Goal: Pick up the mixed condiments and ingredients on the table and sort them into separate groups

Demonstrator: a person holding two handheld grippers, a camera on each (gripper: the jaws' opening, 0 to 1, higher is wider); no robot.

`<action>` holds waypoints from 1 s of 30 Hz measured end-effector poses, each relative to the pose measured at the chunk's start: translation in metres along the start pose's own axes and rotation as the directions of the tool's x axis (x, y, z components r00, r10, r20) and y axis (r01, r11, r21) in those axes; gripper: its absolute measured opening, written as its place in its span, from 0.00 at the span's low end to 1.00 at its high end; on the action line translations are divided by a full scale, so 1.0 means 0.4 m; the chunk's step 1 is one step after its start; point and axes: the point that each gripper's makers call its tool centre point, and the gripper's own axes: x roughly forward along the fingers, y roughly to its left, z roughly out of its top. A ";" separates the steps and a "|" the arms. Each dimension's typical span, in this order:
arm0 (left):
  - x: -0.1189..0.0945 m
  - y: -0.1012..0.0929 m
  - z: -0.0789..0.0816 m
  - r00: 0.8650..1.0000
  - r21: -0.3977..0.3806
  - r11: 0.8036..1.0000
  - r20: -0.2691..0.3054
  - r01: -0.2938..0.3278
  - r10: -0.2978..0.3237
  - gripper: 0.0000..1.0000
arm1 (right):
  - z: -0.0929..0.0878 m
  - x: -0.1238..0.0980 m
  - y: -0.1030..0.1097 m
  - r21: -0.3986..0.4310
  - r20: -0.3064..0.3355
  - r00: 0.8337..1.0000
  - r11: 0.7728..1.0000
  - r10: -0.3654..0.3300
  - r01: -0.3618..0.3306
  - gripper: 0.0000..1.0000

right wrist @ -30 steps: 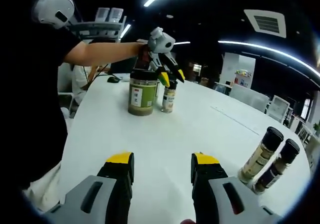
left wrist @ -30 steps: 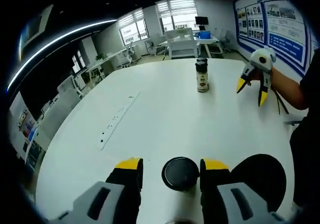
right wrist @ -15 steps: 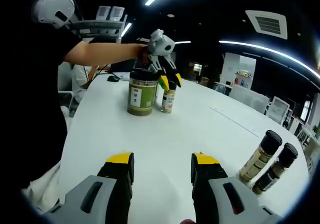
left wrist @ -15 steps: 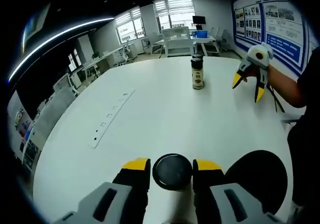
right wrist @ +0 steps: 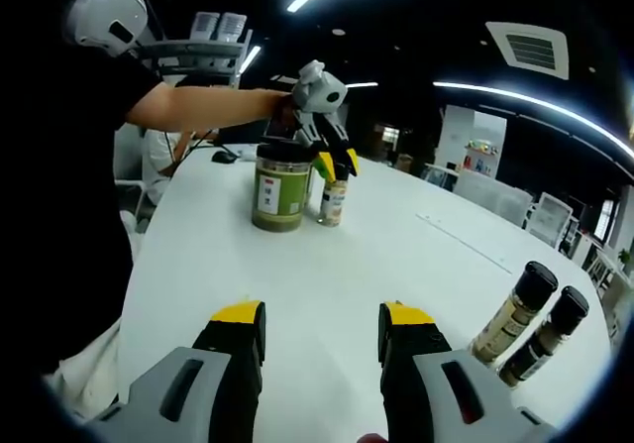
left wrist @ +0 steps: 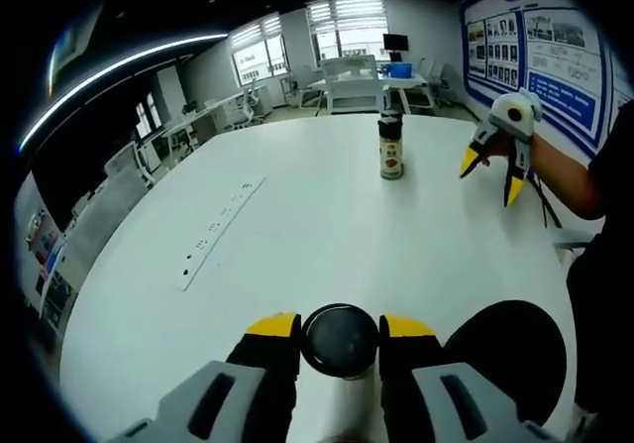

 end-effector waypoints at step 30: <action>-0.011 0.022 0.026 0.992 -0.002 0.993 0.045 -0.119 0.119 0.31 | 0.008 0.008 -0.008 0.023 0.022 0.999 0.999 -0.027 0.026 0.45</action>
